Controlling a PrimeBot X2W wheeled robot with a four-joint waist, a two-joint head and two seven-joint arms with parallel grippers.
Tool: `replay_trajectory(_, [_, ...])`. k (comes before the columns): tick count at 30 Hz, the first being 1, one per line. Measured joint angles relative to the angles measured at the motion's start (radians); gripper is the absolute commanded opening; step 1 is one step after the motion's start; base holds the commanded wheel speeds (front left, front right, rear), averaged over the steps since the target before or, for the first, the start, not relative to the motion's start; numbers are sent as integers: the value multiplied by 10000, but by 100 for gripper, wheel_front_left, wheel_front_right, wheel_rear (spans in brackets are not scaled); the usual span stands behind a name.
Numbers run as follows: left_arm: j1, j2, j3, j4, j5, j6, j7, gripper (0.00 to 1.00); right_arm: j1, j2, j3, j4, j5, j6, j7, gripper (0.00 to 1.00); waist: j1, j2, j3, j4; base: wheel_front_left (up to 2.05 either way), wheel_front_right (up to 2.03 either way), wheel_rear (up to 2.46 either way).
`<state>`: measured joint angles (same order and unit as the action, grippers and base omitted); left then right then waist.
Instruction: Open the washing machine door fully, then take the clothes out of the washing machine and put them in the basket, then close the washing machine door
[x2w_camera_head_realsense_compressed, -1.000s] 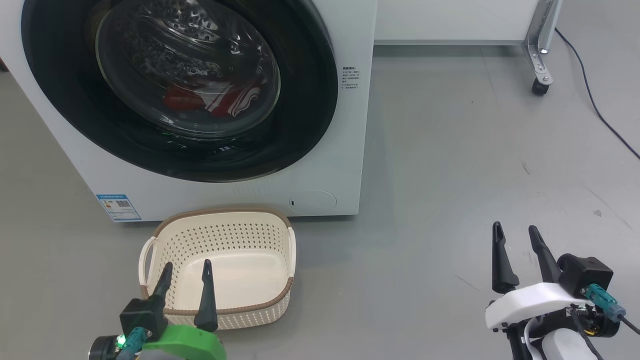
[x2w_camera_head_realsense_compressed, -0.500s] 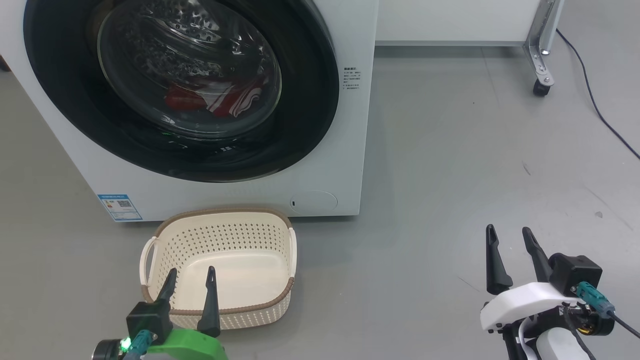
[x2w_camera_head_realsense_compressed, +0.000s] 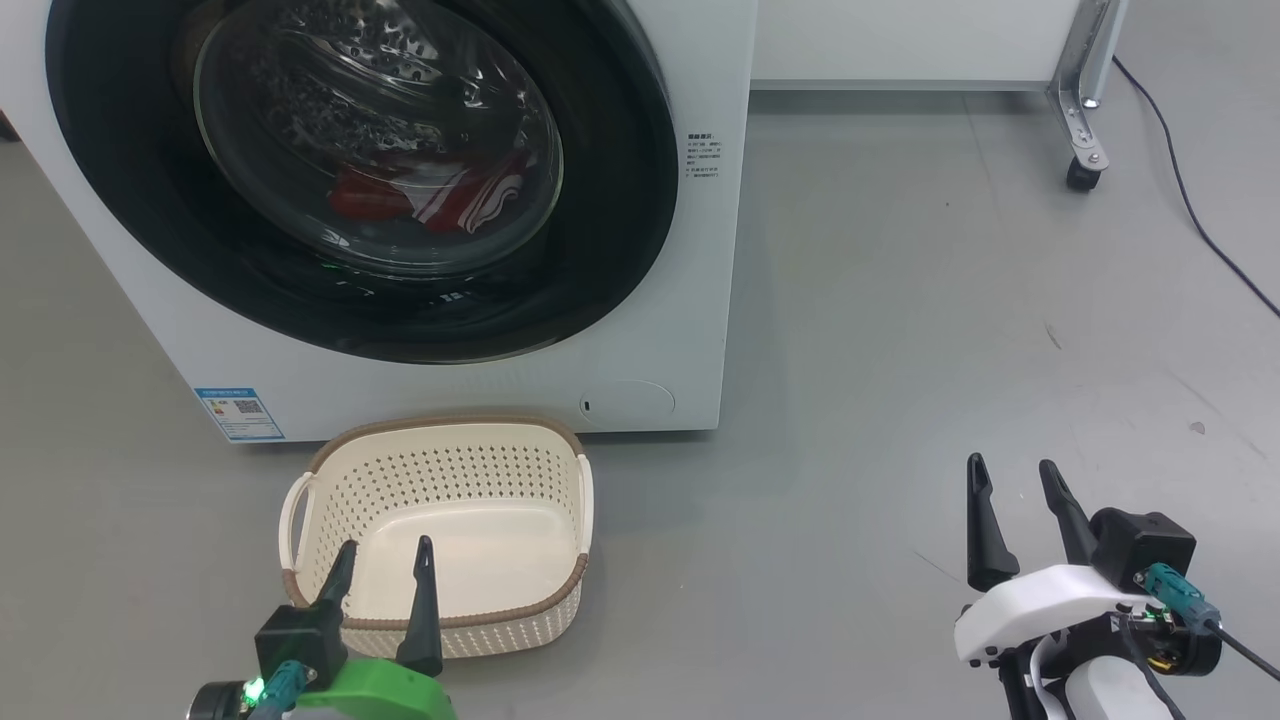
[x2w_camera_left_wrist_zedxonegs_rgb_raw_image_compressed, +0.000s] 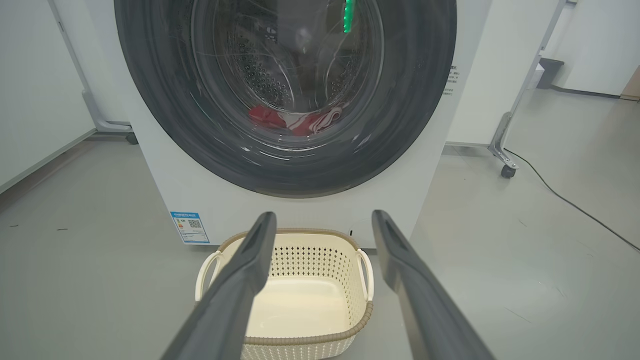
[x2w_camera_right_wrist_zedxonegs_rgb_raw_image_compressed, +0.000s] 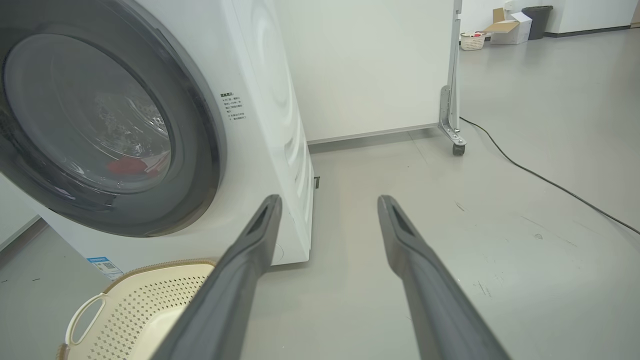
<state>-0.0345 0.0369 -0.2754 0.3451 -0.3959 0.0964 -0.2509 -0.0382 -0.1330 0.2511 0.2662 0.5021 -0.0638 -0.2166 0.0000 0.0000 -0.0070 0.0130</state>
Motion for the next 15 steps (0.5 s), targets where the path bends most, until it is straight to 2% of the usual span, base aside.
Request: replay_trajectory(15, [-25,0,-79,54,-15,40,0,100,-145,8,8,155,0,0,0,100,0,0,-105,-24,0,0,0])
